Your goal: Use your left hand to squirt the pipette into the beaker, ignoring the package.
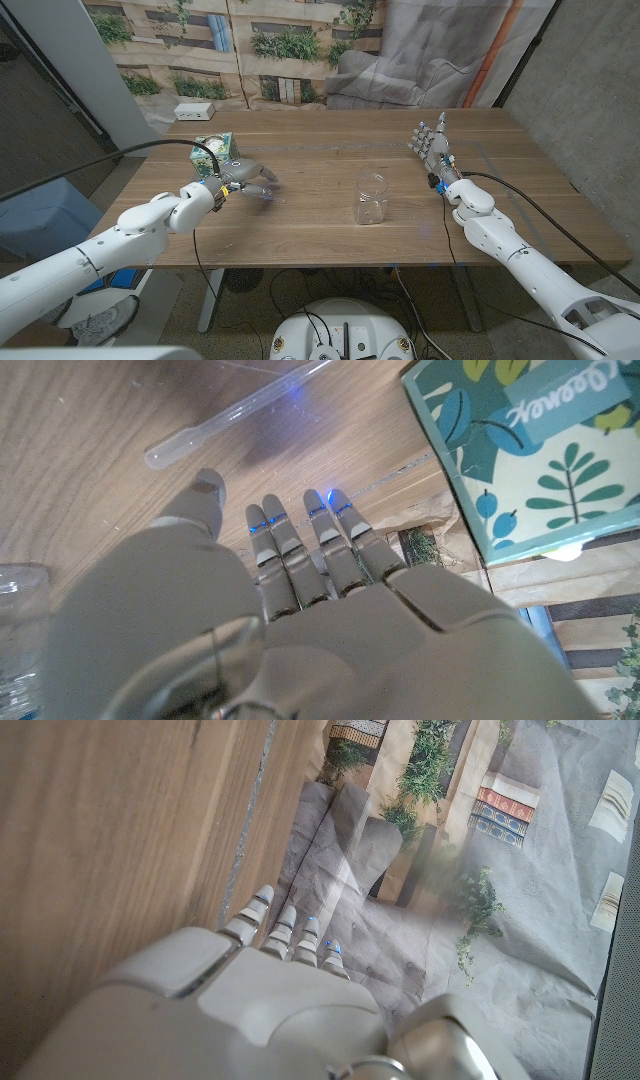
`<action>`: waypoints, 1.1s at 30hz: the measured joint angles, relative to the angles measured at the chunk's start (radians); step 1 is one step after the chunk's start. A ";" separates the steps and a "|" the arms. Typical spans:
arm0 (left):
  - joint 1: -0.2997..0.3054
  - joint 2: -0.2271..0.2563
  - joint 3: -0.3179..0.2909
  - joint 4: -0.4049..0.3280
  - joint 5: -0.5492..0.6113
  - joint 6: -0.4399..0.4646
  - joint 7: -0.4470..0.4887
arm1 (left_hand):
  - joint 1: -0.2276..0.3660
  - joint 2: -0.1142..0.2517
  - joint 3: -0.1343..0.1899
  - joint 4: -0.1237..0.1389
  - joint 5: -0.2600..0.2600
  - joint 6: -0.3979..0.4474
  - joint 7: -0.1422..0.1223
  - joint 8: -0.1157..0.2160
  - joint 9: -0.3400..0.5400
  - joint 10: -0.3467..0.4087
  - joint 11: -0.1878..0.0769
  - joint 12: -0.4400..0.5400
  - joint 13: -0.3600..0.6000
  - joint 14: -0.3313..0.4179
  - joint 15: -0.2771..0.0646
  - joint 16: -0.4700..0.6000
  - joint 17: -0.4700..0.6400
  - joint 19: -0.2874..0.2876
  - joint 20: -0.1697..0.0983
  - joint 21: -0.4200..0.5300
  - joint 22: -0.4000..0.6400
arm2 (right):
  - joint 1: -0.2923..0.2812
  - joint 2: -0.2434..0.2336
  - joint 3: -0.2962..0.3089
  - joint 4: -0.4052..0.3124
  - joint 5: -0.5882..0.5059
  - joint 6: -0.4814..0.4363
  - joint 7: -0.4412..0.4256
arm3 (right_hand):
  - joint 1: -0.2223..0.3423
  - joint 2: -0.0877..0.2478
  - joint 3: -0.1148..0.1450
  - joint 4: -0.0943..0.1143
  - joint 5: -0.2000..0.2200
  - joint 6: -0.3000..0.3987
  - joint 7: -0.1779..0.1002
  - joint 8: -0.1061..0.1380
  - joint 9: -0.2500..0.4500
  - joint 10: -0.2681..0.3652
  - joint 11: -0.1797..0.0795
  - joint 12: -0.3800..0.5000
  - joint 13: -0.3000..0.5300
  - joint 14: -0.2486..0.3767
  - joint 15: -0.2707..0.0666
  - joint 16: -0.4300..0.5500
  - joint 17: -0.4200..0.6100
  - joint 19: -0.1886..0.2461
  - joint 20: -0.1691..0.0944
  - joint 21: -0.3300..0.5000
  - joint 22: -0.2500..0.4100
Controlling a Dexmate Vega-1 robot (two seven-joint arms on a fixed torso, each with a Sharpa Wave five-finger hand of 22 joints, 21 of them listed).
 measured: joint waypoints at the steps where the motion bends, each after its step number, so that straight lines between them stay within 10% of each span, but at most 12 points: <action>1: 0.000 0.001 0.000 0.001 -0.002 -0.006 0.001 | 0.005 -0.006 -0.006 0.000 0.000 -0.018 0.000 0.000 -0.001 -0.023 0.001 0.000 -0.001 -0.014 0.001 0.000 0.000 -0.007 0.000 -0.002 0.000 | 0.000 0.000 0.000 0.000 0.000 0.000 0.000 | 0.000 0.000 0.000 0.000 0.000 0.000 0.000 0.000 0.000 0.000 0.000 0.000 0.000 0.000 0.000 0.000 0.000 0.000 0.000 0.000 0.000; 20: -0.030 0.027 0.012 0.017 -0.011 -0.095 -0.034 | -0.016 -0.061 -0.070 0.013 0.000 -0.290 0.035 0.008 -0.011 -0.400 0.101 0.000 -0.014 -0.328 0.015 0.000 0.000 -0.194 0.017 -0.042 -0.014 | 0.000 0.000 0.000 0.000 0.000 0.000 0.000 | 0.000 0.000 0.000 0.000 0.000 0.000 0.000 0.000 0.000 0.000 0.000 0.000 0.000 0.000 0.000 0.000 0.000 0.000 0.000 0.000 0.000; 33: -0.040 0.022 -0.017 0.044 -0.094 -0.183 -0.037 | -0.076 -0.045 -0.092 0.027 0.000 -0.312 0.058 0.016 -0.010 -0.450 0.134 0.008 -0.014 -0.368 0.017 0.008 0.000 -0.233 0.005 -0.034 -0.019 | 0.000 0.000 0.000 0.000 0.000 0.000 0.000 | 0.000 0.000 0.000 0.000 0.000 0.000 0.000 0.000 0.000 0.000 0.000 0.000 0.000 0.000 0.000 0.000 0.000 0.000 0.000 0.000 0.000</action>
